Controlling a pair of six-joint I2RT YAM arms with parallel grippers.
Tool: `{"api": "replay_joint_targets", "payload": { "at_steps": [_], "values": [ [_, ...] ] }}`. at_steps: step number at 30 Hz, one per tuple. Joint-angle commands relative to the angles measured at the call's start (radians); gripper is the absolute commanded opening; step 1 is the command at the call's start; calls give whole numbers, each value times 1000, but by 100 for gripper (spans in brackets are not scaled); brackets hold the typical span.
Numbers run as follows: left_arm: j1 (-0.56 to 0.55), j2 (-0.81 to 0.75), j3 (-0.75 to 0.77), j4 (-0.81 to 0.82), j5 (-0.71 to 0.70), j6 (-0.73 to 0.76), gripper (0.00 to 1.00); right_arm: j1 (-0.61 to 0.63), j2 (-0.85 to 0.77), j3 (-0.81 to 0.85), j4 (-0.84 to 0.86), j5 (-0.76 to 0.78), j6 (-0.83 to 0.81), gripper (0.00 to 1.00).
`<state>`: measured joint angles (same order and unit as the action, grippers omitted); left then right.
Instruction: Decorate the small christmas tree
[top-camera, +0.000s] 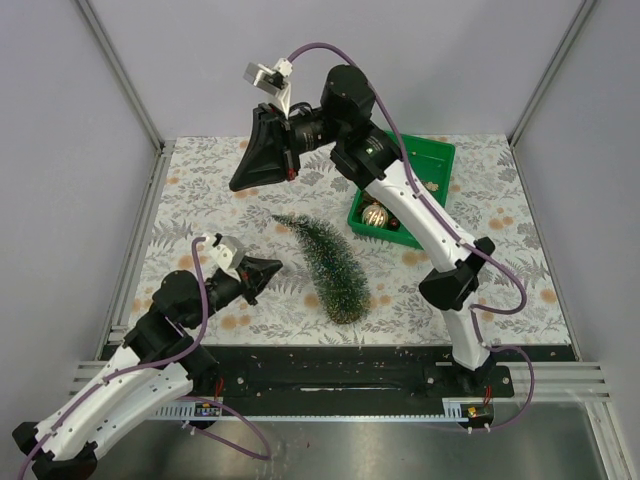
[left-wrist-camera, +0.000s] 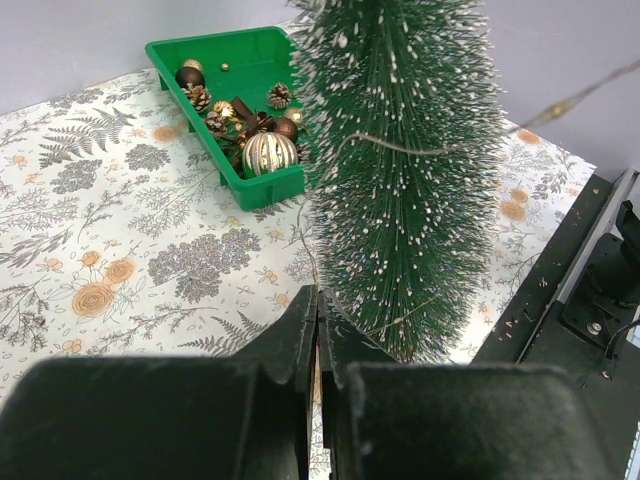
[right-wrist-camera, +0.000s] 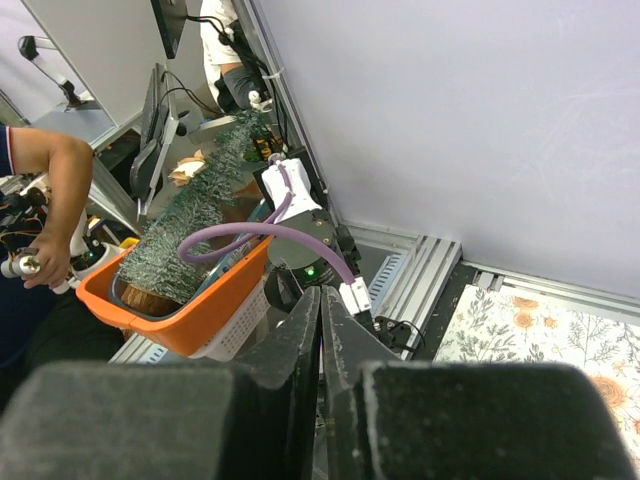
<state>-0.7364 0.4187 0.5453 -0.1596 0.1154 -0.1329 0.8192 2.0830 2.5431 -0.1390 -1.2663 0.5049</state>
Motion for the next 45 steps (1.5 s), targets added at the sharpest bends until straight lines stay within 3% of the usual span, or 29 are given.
{"api": "replay_joint_targets", "payload": {
  "at_steps": [1,6,11,15,20,22,25,29,34,40,45],
  "values": [
    [11,-20,-11,61,-6,-16,4,-2,38,35,188,-45,129,7],
    [19,-18,-21,89,-25,-39,4,-11,52,40,202,-35,149,8],
    [31,-17,-22,88,-33,-80,4,-64,-30,-73,207,13,127,26],
    [40,-23,-31,81,-33,-106,4,-98,-159,-234,200,54,44,34],
    [51,-35,-31,80,-31,-119,4,-106,-300,-368,-5,140,-142,45],
    [58,-38,-30,74,-29,-122,4,-106,-439,-524,-30,238,-215,51],
    [66,-46,-31,72,-23,-129,4,-103,-668,-810,93,376,-233,62],
    [71,-41,-36,78,-16,-132,5,-95,-901,-1033,95,536,-270,74],
    [78,-29,-39,94,4,-143,5,-9,-1038,-1190,-68,646,-331,86],
    [95,-8,-28,92,26,-154,5,199,-1048,-1354,-237,887,-407,88],
    [103,5,-13,91,35,-149,5,432,-1041,-1490,-188,1134,-368,88]
  ]
}}
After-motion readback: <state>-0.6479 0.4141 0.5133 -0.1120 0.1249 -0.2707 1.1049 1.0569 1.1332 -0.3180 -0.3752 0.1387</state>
